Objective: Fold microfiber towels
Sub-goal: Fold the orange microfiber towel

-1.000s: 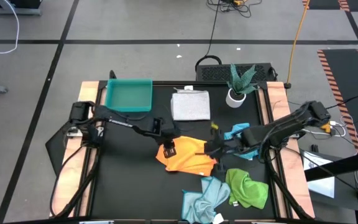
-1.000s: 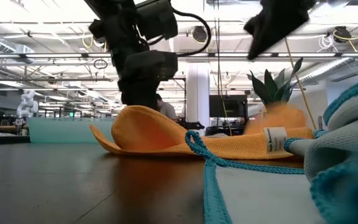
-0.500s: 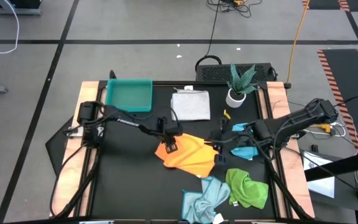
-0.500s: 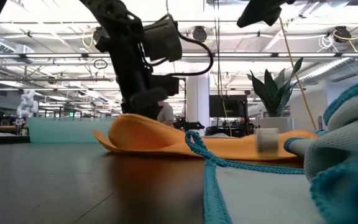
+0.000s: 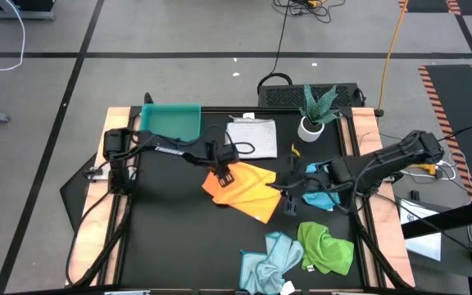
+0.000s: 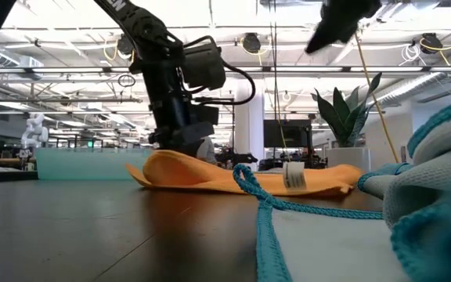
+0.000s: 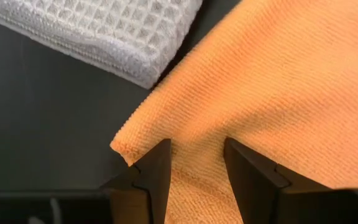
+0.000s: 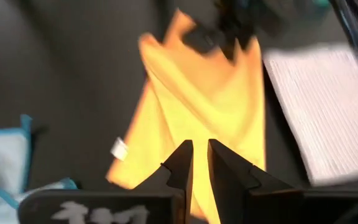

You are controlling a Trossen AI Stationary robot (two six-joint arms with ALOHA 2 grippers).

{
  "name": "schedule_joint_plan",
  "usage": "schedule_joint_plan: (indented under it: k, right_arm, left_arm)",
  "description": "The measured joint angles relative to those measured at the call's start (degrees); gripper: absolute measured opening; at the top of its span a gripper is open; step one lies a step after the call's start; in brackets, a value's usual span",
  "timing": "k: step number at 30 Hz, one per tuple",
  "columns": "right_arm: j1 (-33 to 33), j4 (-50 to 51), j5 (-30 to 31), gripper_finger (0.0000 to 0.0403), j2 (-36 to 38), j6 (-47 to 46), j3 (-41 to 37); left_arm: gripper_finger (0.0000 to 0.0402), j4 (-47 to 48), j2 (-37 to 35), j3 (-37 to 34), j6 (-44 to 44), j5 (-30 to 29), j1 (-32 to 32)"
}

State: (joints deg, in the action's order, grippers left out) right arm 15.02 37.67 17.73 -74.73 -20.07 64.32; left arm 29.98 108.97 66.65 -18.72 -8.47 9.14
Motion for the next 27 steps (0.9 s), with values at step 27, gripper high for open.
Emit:
schedule_joint_plan:
  k: [27]
  right_arm:
    - [-33.85, -23.27, -40.34, 0.0106, -0.80, -8.05, -25.71]
  left_arm:
    - [0.0152, 6.47, -12.65, -0.07, -6.27, -2.16, -4.78]
